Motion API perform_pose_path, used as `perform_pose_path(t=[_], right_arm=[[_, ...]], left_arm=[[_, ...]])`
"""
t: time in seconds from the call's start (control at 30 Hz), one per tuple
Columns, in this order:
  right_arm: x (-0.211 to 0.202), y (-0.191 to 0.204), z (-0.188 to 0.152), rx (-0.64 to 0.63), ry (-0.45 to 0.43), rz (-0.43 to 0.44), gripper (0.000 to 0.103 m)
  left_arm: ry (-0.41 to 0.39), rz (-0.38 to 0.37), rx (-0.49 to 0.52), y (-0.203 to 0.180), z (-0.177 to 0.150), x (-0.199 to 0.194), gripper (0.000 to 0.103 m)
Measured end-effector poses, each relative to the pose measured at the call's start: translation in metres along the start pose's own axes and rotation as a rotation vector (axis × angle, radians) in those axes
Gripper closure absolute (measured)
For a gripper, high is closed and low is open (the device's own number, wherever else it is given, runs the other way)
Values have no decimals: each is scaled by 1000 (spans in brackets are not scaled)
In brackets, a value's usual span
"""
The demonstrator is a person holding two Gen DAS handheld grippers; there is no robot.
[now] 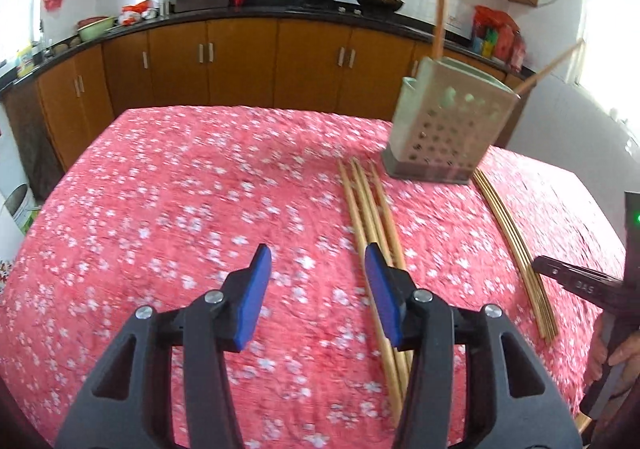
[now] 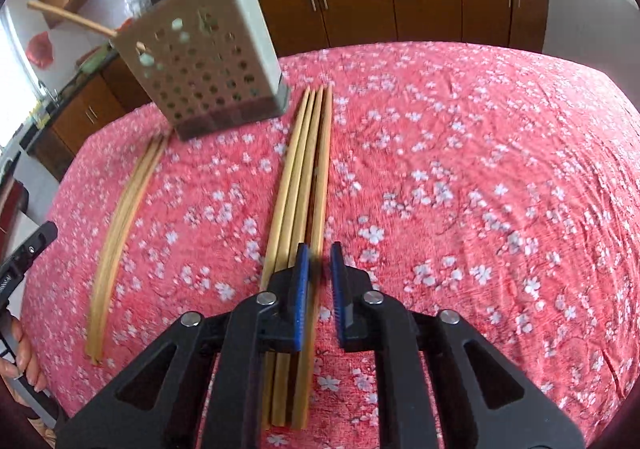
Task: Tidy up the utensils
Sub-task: 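Close the right tool on another chopstick while the left tool grasps one too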
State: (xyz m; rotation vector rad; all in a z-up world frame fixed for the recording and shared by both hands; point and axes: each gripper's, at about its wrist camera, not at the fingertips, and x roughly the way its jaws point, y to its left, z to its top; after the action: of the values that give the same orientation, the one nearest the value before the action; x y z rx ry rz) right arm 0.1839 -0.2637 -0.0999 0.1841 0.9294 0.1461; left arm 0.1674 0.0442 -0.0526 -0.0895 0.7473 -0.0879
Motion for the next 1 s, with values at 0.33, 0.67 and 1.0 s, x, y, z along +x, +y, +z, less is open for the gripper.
perform_pose_path(t=[0.33, 0.67, 1.0], right_arm=[[-5, -25, -1, 42, -42, -114, 95], [-5, -24, -1, 22, -49, -120, 95], [1, -15, 0, -31, -63, -147, 95]], left_arm=[[105, -84, 25, -19, -13, 22, 76], [162, -35, 65, -28, -21, 40, 84], [155, 85, 64, -12, -8, 51, 95]])
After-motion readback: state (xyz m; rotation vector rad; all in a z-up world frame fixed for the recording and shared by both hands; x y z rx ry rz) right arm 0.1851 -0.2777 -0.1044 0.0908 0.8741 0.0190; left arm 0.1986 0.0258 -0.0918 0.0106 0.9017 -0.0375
